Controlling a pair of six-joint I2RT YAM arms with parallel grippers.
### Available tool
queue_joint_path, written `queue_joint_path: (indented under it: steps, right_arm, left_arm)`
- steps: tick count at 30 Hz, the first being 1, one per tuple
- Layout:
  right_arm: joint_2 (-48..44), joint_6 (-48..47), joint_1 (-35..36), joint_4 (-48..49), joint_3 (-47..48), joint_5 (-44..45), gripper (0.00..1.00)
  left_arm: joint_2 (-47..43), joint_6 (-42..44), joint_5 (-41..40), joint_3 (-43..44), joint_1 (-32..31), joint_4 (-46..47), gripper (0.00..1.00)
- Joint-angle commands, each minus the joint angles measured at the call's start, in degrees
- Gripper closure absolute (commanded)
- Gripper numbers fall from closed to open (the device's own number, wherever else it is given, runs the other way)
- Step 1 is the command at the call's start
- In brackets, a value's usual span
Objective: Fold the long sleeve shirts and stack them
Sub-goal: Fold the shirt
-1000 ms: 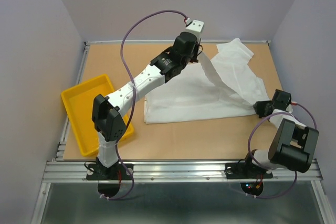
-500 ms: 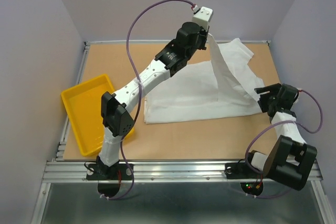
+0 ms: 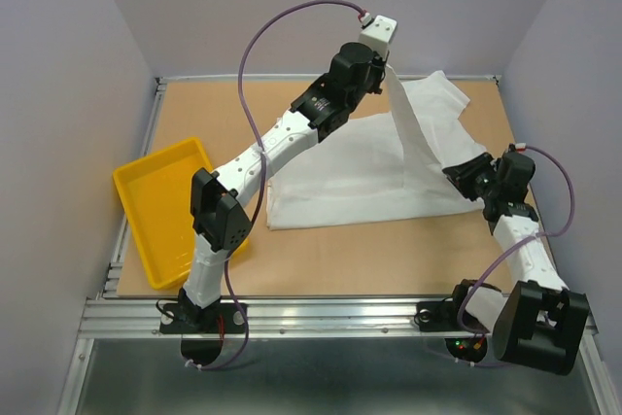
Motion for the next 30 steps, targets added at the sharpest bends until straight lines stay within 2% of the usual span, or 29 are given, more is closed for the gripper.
queue_joint_path:
  steps: [1, 7, 9, 13, 15, 17, 21, 26, 30]
  right_arm:
    - [-2.4, -2.8, 2.0, 1.6, -2.3, -4.2, 0.68]
    - [1.6, -2.7, 3.5, 6.2, -4.0, -8.6, 0.72]
    - [3.6, -2.5, 3.6, 6.2, -2.9, -9.8, 0.78]
    - [-3.6, -2.9, 3.7, 4.8, -2.3, -3.7, 0.78]
    - [-4.8, -4.1, 3.7, 2.0, -0.7, -1.7, 0.69]
    - [-4.5, -5.4, 3.8, 1.2, 1.6, -4.2, 0.66]
    - [-5.5, -8.7, 5.2, 0.8, 4.0, -7.1, 0.51]
    - [1.4, -12.7, 8.5, -0.9, 4.7, -13.8, 0.48]
    - [6.0, -12.1, 10.4, -0.2, 3.7, -10.7, 0.48]
  left_arm:
    - [-0.4, 1.1, -2.1, 3.7, -0.3, 3.9, 0.98]
    - [-1.8, 0.7, -2.3, 3.3, -0.3, 3.8, 0.98]
    - [-2.1, 1.1, -3.4, 3.4, -0.3, 3.9, 0.98]
    - [-1.7, 1.7, -4.3, 3.9, -0.3, 3.9, 0.97]
    - [-1.5, 1.4, -3.8, 3.7, -0.3, 3.9, 0.97]
    - [-1.2, 1.2, -3.5, 3.4, -0.3, 3.9, 0.97]
    - [-0.8, 1.0, -4.2, 3.6, -0.4, 3.9, 0.97]
    - [-0.4, -0.2, -3.3, 4.2, -0.5, 4.0, 0.97]
    - [-1.4, 0.3, -3.5, 3.7, -1.1, 3.7, 0.97]
